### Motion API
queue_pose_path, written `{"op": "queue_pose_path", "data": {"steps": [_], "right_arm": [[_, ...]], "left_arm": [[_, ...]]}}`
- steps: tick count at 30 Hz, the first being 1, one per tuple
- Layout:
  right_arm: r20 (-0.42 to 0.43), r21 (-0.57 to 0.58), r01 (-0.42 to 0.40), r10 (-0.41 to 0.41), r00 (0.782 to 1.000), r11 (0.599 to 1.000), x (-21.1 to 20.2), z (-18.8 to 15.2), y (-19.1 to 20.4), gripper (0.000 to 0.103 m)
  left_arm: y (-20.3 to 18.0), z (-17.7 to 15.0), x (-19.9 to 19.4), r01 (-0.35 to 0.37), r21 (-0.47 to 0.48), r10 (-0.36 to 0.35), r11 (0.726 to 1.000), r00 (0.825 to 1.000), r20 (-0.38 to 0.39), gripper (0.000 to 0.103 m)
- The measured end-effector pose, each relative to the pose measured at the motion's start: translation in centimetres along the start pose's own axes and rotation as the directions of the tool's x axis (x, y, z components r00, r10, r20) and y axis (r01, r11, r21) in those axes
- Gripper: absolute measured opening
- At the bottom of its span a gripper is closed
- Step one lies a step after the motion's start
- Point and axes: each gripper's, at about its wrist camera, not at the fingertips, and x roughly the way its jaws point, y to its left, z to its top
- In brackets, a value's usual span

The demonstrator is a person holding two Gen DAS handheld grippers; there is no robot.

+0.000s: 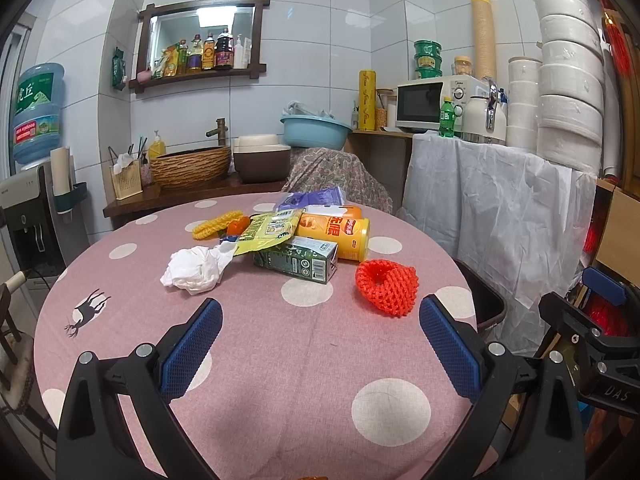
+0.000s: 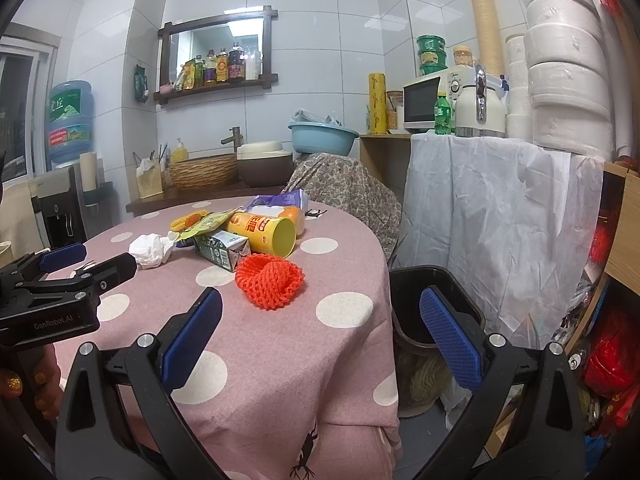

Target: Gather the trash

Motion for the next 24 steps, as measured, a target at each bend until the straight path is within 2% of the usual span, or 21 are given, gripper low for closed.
{"op": "queue_pose_path", "data": {"steps": [24], "right_arm": [[0.0,0.003,0.005,-0.005,1.0,1.0,-0.02,-0.12,-0.23,0.098]], "left_arm": [[0.04,-0.05,-0.01,0.0,0.004,0.0,1.0,1.0,0.0,0.098]]}}
